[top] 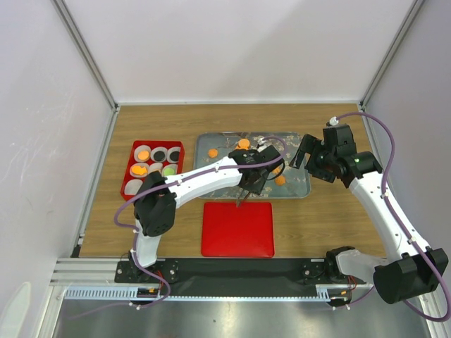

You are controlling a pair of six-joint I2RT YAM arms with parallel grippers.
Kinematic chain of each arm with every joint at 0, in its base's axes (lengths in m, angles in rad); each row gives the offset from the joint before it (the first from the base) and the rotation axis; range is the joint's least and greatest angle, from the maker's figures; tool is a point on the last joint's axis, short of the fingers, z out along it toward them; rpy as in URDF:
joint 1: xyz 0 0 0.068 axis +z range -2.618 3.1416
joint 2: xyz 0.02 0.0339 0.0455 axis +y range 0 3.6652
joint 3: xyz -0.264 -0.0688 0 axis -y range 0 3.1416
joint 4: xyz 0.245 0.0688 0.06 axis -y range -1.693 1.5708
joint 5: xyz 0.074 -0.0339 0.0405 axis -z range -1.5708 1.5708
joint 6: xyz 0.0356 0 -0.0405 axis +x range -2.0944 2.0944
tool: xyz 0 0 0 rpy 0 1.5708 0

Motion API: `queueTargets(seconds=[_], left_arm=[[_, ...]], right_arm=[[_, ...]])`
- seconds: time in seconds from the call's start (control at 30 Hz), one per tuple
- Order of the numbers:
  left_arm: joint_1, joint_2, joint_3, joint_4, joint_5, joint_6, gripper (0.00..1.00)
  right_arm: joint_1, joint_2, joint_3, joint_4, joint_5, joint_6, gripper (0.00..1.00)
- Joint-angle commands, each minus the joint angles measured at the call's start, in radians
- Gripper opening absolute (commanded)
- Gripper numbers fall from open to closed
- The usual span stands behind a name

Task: Pack the cookies

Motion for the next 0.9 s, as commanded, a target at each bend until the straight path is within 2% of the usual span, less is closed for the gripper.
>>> queueTargets(seconds=[0.0,0.5,0.73,0.87], left_arm=[[0.013,-0.044,0.040,0.007,0.022,-0.007,0.44],[0.094,-0.242,-0.042,0.008,0.022,-0.039,0.43],[0.166,-0.361,-0.121,-0.012,0.004,-0.059,0.42],[0.223,-0.481,-0.183,-0.050,-0.018,-0.078,0.42]], right_arm=[[-0.006,-0.022,0.016,0.006,-0.008,-0.012,0.94],[-0.004,0.010,0.013,0.040,-0.023,-0.005,0.94],[-0.006,0.040,0.019,0.063,-0.043,-0.002,0.94],[-0.004,0.057,0.026,0.074,-0.051,-0.002,0.94]])
